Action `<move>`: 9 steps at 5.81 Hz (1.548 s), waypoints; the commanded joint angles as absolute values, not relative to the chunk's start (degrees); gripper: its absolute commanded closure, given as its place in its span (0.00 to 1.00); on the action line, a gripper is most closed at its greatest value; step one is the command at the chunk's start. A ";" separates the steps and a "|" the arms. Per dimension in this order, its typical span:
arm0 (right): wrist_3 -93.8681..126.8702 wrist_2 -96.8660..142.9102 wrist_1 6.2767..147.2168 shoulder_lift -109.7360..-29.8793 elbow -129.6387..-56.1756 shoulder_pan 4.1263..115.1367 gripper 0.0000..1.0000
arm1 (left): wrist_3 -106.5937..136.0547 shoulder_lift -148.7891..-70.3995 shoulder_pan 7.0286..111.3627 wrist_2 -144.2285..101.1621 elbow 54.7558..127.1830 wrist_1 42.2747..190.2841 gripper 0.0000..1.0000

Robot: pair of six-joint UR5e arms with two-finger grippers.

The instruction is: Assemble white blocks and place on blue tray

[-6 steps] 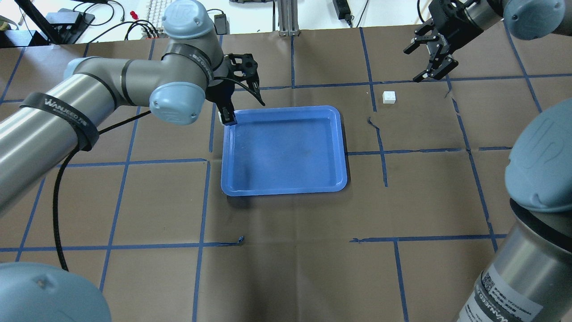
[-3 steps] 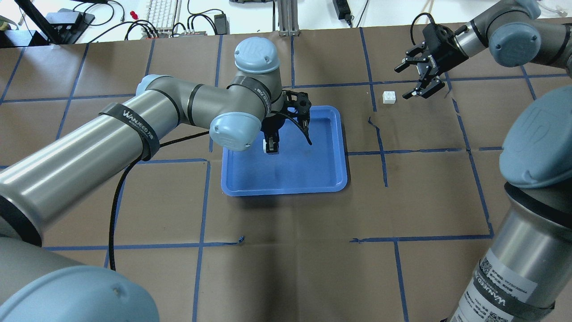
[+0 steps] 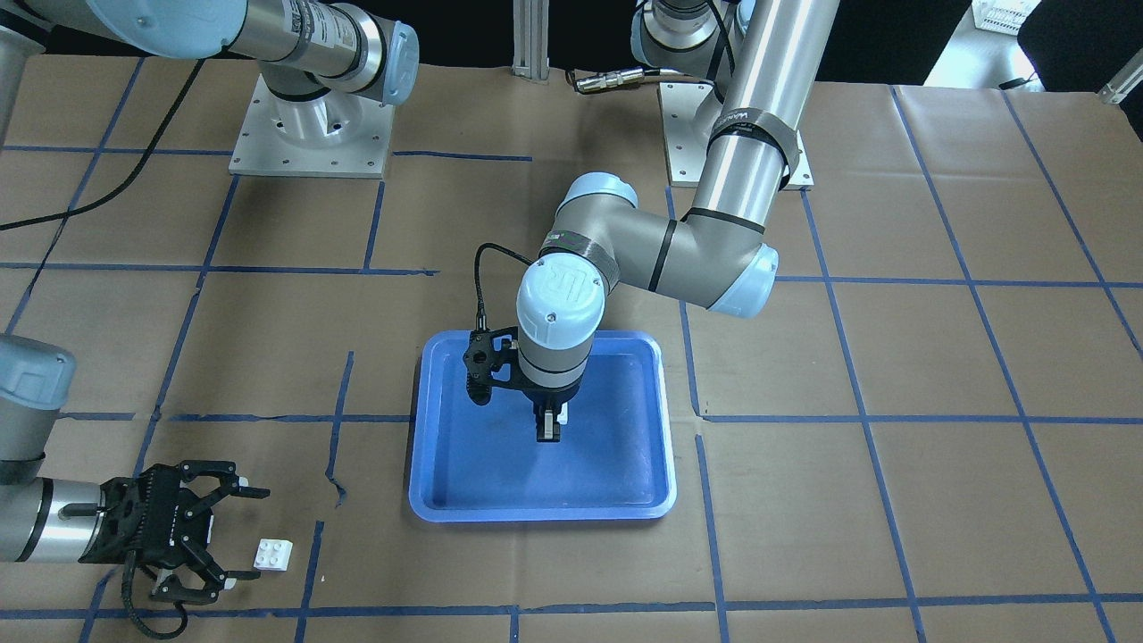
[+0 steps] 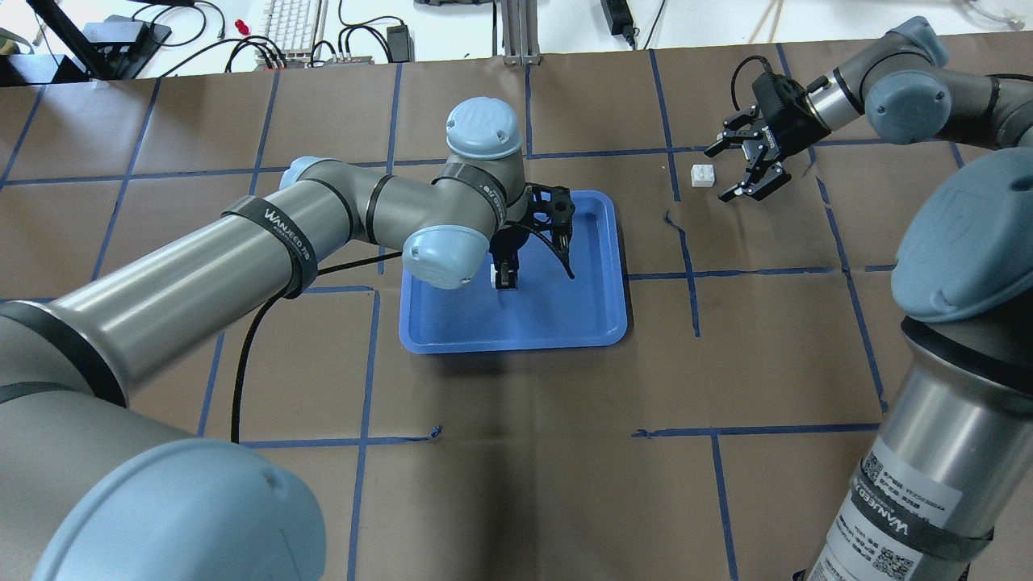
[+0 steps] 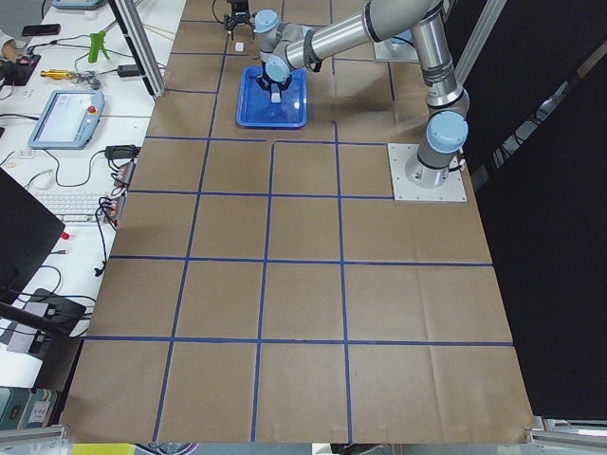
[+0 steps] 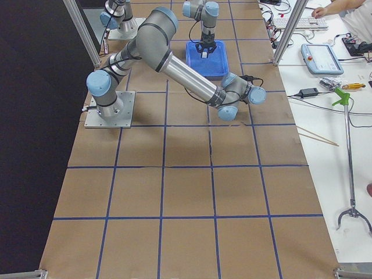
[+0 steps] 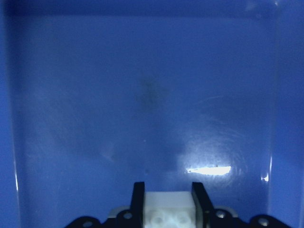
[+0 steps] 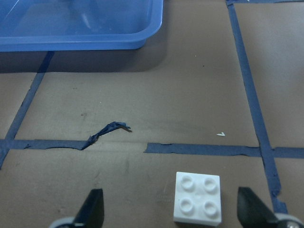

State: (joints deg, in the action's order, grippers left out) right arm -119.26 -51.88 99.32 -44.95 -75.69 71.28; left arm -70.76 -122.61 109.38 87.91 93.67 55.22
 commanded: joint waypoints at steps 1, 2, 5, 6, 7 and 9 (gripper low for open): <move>-119.00 -51.86 100.46 -43.86 -75.67 71.28 0.03 | -70.32 -123.92 109.42 88.15 93.78 52.83 0.85; -119.00 -51.94 100.55 -43.86 -75.67 71.28 0.29 | -70.23 -124.10 109.42 88.15 93.87 52.47 0.34; -118.83 -51.94 100.55 -44.38 -74.71 71.28 0.70 | -67.87 -118.51 109.16 87.98 91.42 56.13 0.17; -118.65 -51.94 101.07 -44.82 -74.36 71.28 0.73 | -64.37 -114.21 108.99 87.80 89.49 63.56 0.17; -118.39 -52.38 101.34 -45.78 -73.22 71.28 0.74 | -56.77 -109.82 108.20 87.72 86.78 74.51 0.17; -117.16 -53.00 99.15 -52.61 -74.87 71.37 0.74 | -44.46 -102.34 107.15 87.71 83.68 88.01 0.17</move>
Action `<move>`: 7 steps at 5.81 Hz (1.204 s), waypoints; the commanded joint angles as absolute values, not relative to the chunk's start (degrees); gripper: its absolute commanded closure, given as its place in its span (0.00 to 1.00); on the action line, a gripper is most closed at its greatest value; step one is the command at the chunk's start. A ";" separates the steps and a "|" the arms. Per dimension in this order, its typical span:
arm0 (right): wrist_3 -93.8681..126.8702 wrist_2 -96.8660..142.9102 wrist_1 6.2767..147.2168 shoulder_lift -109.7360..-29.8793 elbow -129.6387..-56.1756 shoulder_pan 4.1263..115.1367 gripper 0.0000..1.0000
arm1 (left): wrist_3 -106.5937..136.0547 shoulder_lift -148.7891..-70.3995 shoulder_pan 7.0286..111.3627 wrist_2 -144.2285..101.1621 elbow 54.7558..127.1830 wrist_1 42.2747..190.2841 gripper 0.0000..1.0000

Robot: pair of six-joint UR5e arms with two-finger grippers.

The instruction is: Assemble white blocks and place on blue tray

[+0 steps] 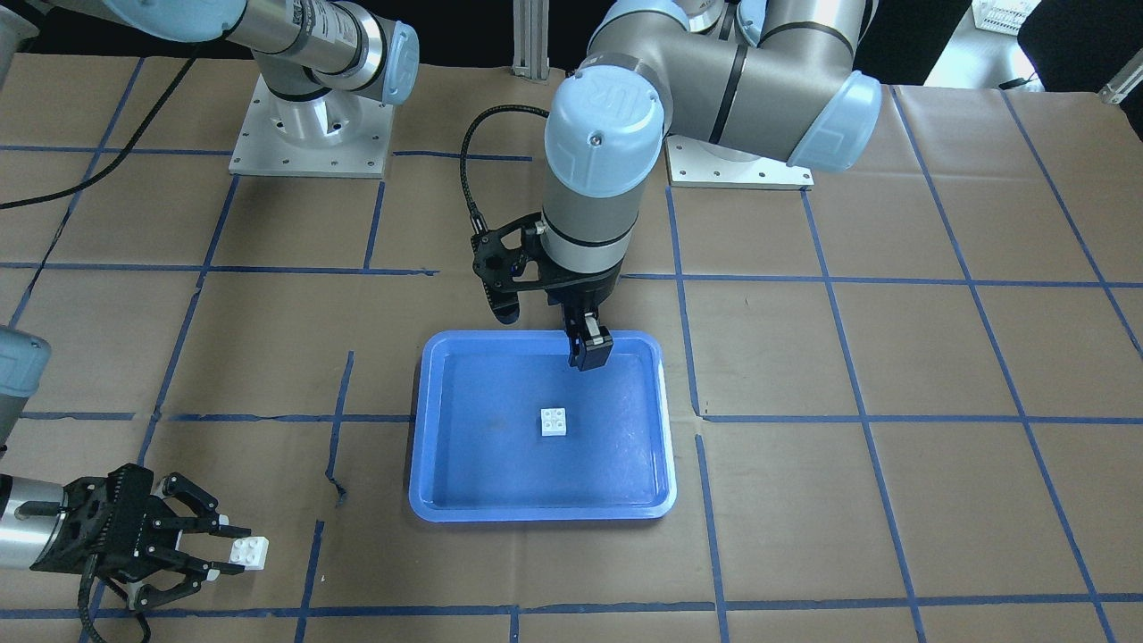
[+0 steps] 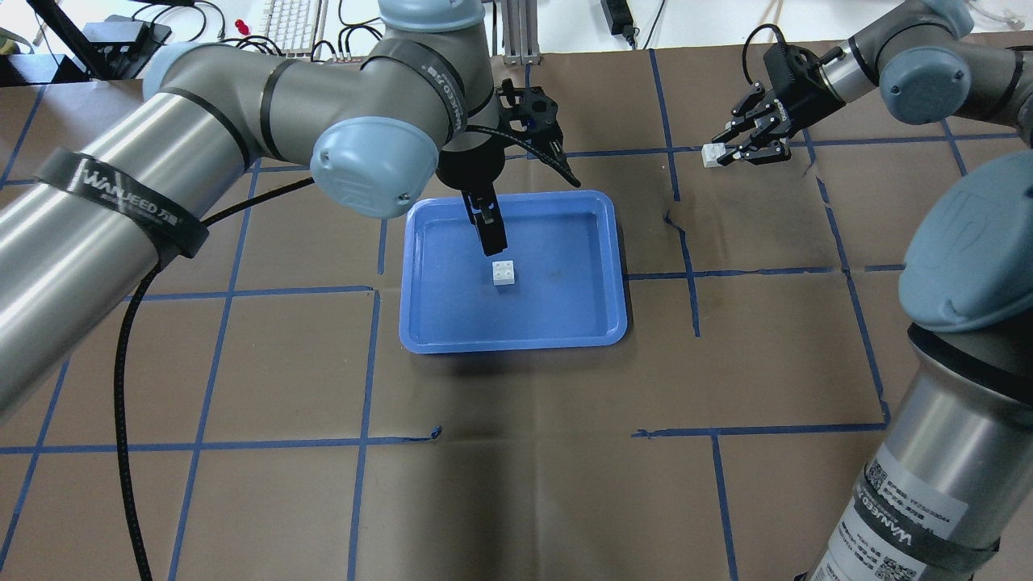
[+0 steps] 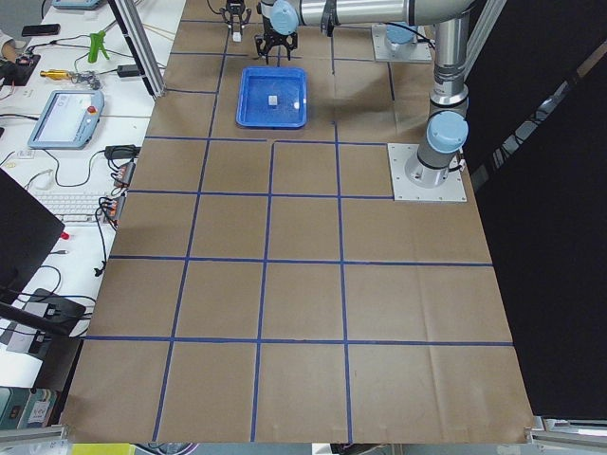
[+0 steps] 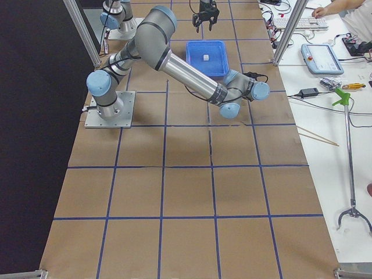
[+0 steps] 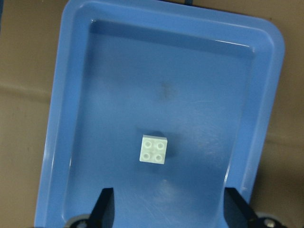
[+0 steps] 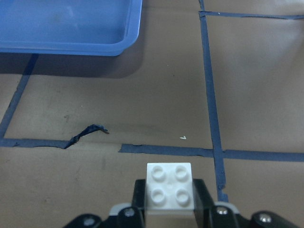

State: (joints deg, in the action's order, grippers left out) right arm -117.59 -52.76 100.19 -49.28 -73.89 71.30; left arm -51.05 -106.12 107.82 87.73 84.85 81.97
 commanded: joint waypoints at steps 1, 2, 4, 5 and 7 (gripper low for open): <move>-117.07 -52.39 95.75 -57.17 -78.45 71.89 0.74 | -40.91 -97.26 103.31 87.54 85.06 92.07 0.12; -115.68 -51.86 96.67 -62.18 -85.27 72.85 0.74 | -35.13 -94.42 99.62 87.54 85.34 91.93 0.09; -105.80 -48.44 108.91 -67.75 -96.63 78.28 0.74 | -9.27 -93.51 94.96 88.33 85.69 89.05 0.02; -99.47 -48.34 118.12 -67.68 -100.51 83.44 0.74 | -3.66 -93.08 91.70 88.33 85.61 87.64 0.02; -78.68 -48.34 142.89 -66.45 -107.89 90.85 0.75 | 5.58 -92.99 90.70 88.59 85.78 82.97 0.01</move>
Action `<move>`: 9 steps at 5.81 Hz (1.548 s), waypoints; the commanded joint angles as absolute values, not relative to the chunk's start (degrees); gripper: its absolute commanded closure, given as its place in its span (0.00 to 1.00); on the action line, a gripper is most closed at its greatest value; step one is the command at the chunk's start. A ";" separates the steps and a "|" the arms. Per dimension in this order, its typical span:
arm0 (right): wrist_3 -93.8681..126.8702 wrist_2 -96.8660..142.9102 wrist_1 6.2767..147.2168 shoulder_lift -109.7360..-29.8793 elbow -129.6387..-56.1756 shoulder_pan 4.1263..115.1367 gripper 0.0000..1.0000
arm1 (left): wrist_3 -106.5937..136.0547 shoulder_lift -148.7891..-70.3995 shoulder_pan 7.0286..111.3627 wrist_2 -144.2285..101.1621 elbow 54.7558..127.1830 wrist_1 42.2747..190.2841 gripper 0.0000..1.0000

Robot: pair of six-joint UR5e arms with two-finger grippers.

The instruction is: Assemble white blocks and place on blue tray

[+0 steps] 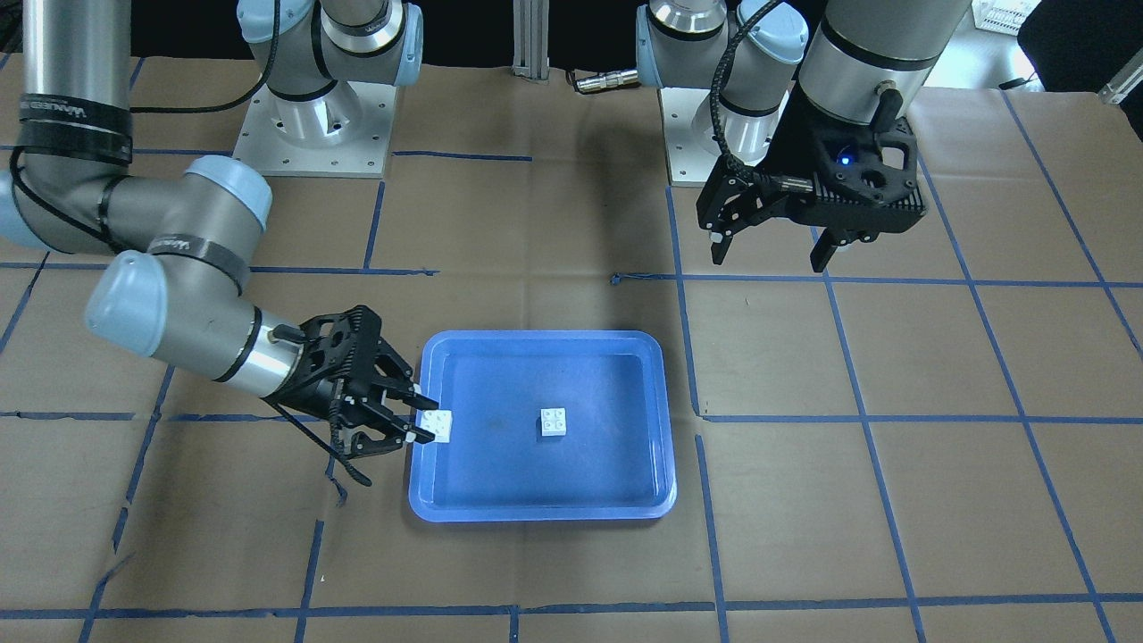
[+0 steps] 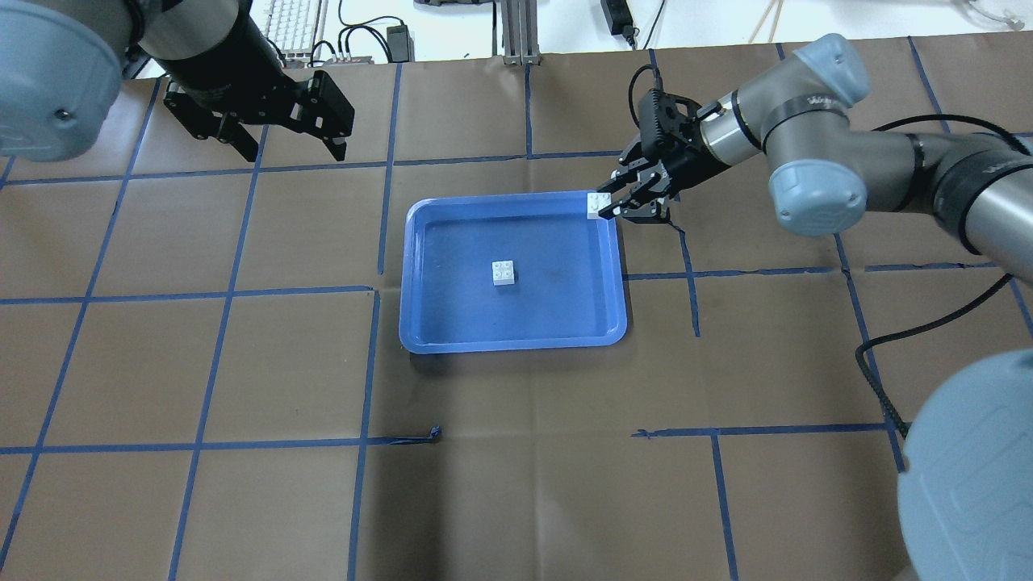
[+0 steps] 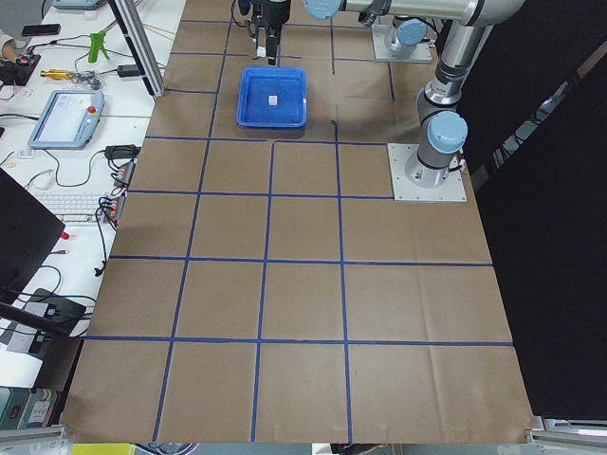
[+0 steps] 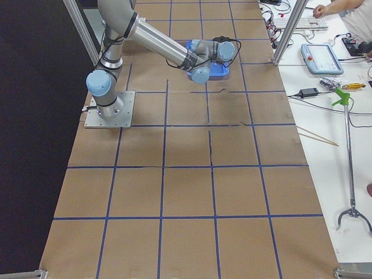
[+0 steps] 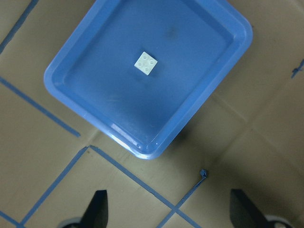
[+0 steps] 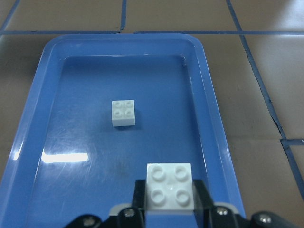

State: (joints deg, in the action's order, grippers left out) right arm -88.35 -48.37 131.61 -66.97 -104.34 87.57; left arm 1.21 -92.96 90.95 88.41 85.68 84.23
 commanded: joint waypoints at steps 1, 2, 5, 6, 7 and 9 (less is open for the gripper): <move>-76.75 -48.34 148.74 -64.01 -109.67 92.97 0.75 | 6.06 -92.38 90.96 90.51 86.04 83.84 0.01; -76.82 -48.43 152.37 -60.85 -110.04 94.03 0.75 | 5.89 -91.68 91.23 90.96 87.35 84.02 0.01; -76.73 -48.60 152.31 -57.41 -110.13 94.04 0.75 | 5.10 -91.23 91.41 90.79 88.15 83.85 0.01; -76.64 -48.69 152.31 -57.39 -110.13 94.04 0.75 | 5.18 -91.23 91.41 90.79 88.15 83.67 0.01; -76.55 -48.60 152.31 -57.39 -110.13 94.22 0.75 | 5.19 -91.32 91.32 90.79 88.15 83.67 0.01; -74.97 -48.34 152.23 -57.74 -110.13 94.66 0.75 | 5.27 -91.49 91.41 90.70 88.15 83.58 0.01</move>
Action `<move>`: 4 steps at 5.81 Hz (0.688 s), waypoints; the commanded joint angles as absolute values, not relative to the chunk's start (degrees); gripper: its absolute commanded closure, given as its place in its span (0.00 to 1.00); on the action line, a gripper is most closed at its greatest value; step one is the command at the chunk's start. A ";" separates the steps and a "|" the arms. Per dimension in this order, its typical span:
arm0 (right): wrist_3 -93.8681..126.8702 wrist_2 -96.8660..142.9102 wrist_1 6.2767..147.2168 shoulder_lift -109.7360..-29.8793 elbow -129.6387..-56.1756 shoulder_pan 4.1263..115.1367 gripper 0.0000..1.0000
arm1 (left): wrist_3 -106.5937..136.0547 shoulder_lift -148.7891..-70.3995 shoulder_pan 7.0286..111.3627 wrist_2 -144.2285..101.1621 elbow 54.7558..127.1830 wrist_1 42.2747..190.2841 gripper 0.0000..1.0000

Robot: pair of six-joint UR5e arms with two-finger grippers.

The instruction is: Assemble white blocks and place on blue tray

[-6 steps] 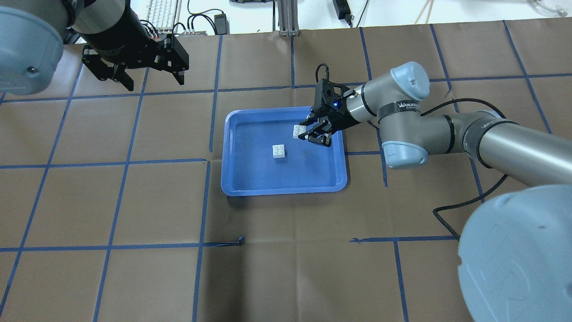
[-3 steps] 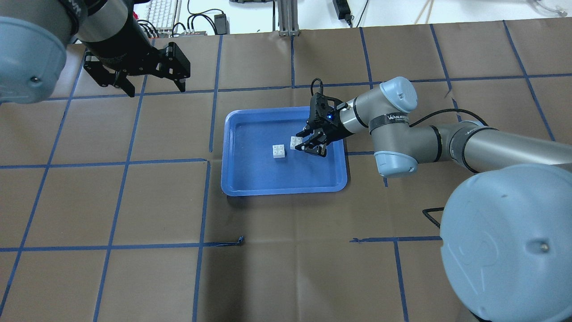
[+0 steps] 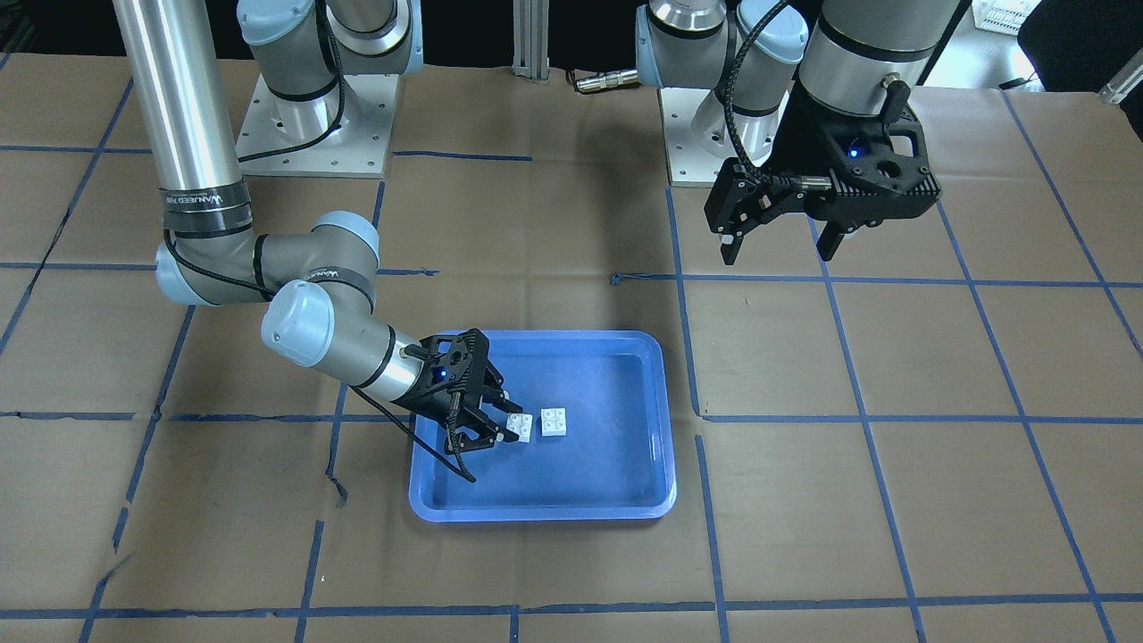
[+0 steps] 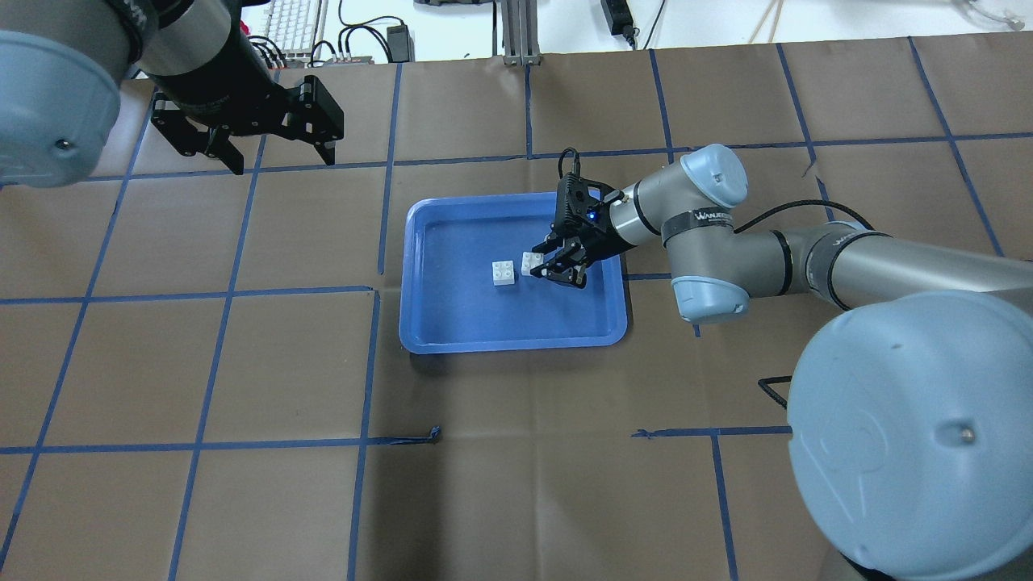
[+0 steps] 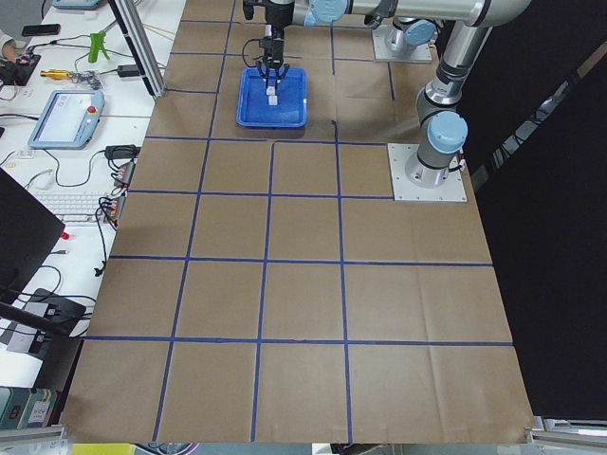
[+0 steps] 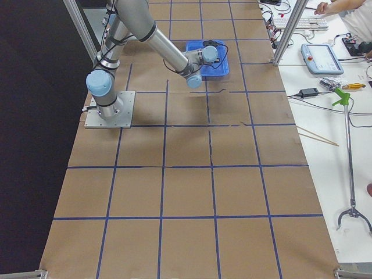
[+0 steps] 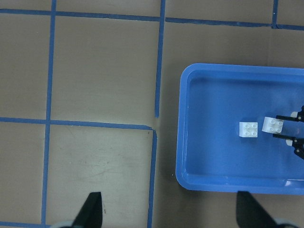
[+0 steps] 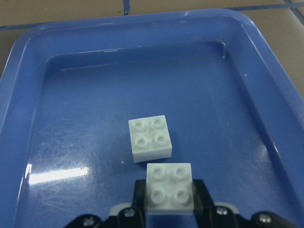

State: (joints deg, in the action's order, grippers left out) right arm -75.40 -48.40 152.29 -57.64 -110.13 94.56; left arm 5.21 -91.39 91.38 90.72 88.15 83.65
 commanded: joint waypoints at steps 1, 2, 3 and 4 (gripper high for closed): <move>-74.97 -48.25 152.23 -57.66 -110.13 95.09 0.75 | 5.36 -91.58 91.41 90.70 88.15 83.58 0.01; -74.97 -48.25 152.31 -57.31 -110.13 95.97 0.75 | 5.62 -91.76 91.41 90.62 88.15 83.50 0.01; -74.97 -48.16 152.14 -57.30 -110.13 96.06 0.75 | 5.71 -91.84 91.41 90.62 88.15 83.50 0.01; -74.97 -48.08 152.23 -57.30 -110.13 96.06 0.75 | 5.80 -91.85 91.41 90.53 88.15 83.41 0.01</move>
